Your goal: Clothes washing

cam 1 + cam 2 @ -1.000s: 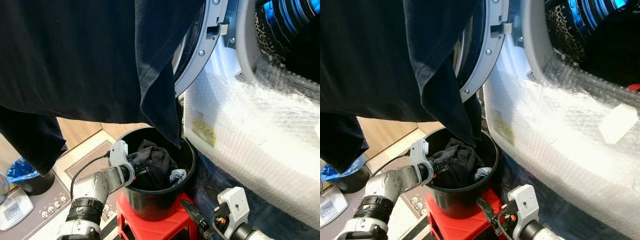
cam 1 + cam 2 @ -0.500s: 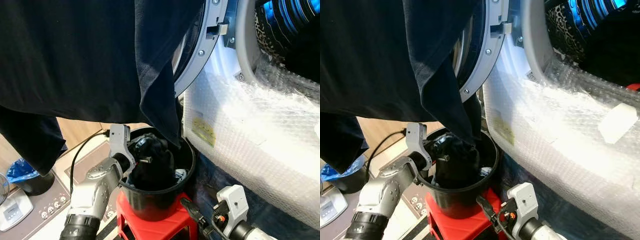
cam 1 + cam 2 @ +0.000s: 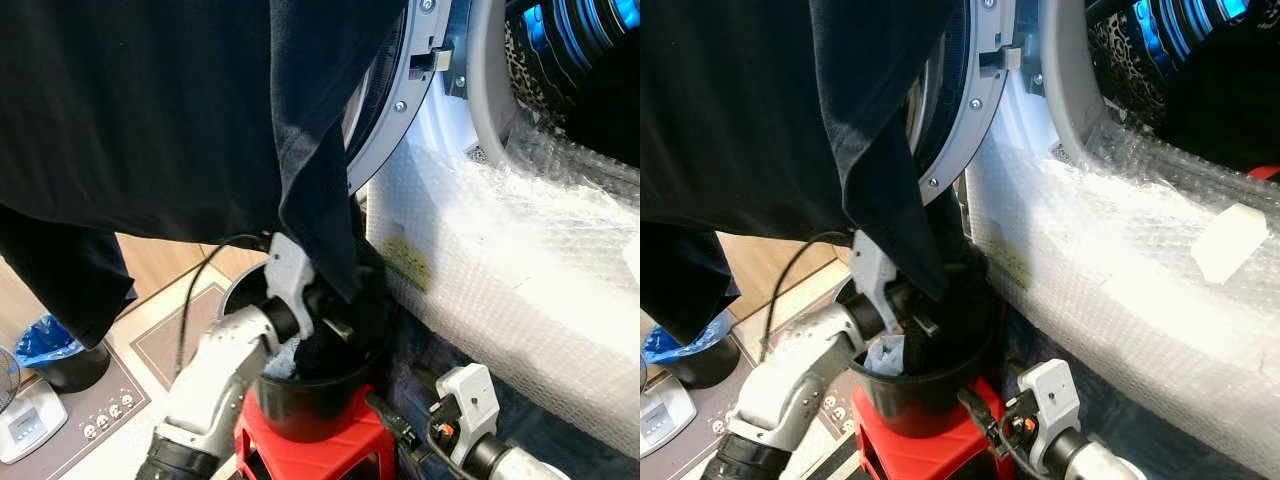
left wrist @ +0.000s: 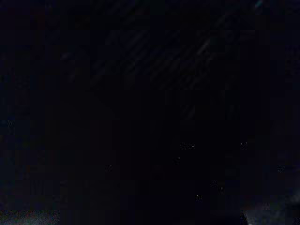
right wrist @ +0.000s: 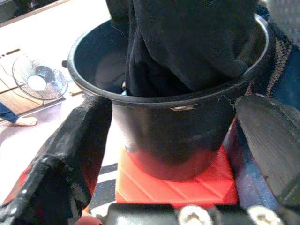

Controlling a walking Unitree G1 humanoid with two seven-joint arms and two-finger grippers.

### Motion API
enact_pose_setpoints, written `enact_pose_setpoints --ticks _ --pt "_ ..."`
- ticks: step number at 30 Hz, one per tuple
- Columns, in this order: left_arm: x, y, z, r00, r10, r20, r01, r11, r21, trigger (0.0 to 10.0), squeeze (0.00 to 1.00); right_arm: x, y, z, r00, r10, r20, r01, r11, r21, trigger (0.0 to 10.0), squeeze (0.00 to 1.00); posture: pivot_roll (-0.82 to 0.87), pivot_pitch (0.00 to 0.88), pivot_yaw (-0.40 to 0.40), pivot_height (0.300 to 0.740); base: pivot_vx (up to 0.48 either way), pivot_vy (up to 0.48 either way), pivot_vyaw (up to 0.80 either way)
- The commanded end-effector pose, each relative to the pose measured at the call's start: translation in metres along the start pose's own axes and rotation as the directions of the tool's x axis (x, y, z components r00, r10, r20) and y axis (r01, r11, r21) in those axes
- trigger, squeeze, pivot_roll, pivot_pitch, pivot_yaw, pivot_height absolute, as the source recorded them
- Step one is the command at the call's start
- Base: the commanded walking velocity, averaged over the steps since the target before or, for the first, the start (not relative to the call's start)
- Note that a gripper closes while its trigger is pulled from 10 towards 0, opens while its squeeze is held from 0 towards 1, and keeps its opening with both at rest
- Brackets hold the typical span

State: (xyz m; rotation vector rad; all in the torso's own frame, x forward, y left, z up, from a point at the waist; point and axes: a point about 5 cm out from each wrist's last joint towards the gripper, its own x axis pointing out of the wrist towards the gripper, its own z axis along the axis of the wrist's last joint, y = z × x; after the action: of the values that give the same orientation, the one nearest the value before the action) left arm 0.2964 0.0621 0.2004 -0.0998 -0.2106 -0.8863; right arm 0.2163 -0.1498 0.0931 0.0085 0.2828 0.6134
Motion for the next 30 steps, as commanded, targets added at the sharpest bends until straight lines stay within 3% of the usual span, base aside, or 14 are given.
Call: enact_pose_setpoints --ticks 1,4,7,10,13,21,25,30 --pt "0.007 -0.015 0.015 0.993 -0.108 0.045 0.107 0.994 0.014 10.0 0.0 -0.003 -0.006 0.0 1.0 -0.005 0.003 0.005 1.0 -0.003 10.0 0.0 -0.17 0.065 0.071 0.74 0.0 0.0 0.0" --pt "0.013 -0.027 0.02 0.982 -0.175 0.064 0.176 0.984 -0.002 10.0 0.0 -0.005 -0.011 0.004 1.0 -0.002 0.018 0.002 1.0 -0.007 10.0 0.0 -0.17 0.059 0.074 0.74 0.0 0.0 0.0" --pt "0.022 -0.039 0.026 0.97 -0.217 0.112 0.228 0.968 -0.102 10.0 0.0 -0.014 -0.015 0.013 0.997 0.051 0.052 -0.05 0.999 -0.005 10.0 0.0 -0.18 0.054 0.078 0.74 0.0 0.0 0.0" --pt "0.022 -0.04 0.026 0.969 -0.22 0.115 0.232 0.966 -0.111 10.0 0.0 -0.015 -0.014 0.014 0.997 0.058 0.056 -0.058 0.998 -0.005 10.0 0.0 -0.18 0.054 0.078 0.74 0.0 0.0 0.0" --pt "0.029 -0.053 0.027 0.959 -0.251 0.135 0.272 0.946 -0.177 10.0 0.0 -0.02 -0.012 0.027 0.988 0.104 0.115 -0.106 0.994 0.013 10.0 0.0 -0.19 0.053 0.085 0.74 0.0 0.0 0.0" --pt "0.036 -0.068 0.033 0.948 -0.264 0.179 0.303 0.921 -0.246 10.0 0.0 -0.024 -0.022 0.031 0.988 0.073 0.136 -0.075 0.997 0.011 10.0 0.0 -0.19 0.055 0.09 0.74 0.0 0.0 0.0" --pt "0.042 -0.076 0.035 0.943 -0.271 0.195 0.317 0.909 -0.27 10.0 0.0 -0.015 -0.022 0.041 0.983 0.035 0.178 -0.046 0.997 0.057 10.0 0.0 -0.19 0.05 0.09 0.74 0.0 0.0 0.0" --pt "0.048 -0.079 0.037 0.942 -0.263 0.207 0.314 0.907 -0.281 10.0 0.0 -0.002 -0.009 0.049 0.976 0.002 0.217 -0.017 0.998 0.065 10.0 0.0 -0.19 0.046 0.09 0.74 0.0 0.0 0.0"
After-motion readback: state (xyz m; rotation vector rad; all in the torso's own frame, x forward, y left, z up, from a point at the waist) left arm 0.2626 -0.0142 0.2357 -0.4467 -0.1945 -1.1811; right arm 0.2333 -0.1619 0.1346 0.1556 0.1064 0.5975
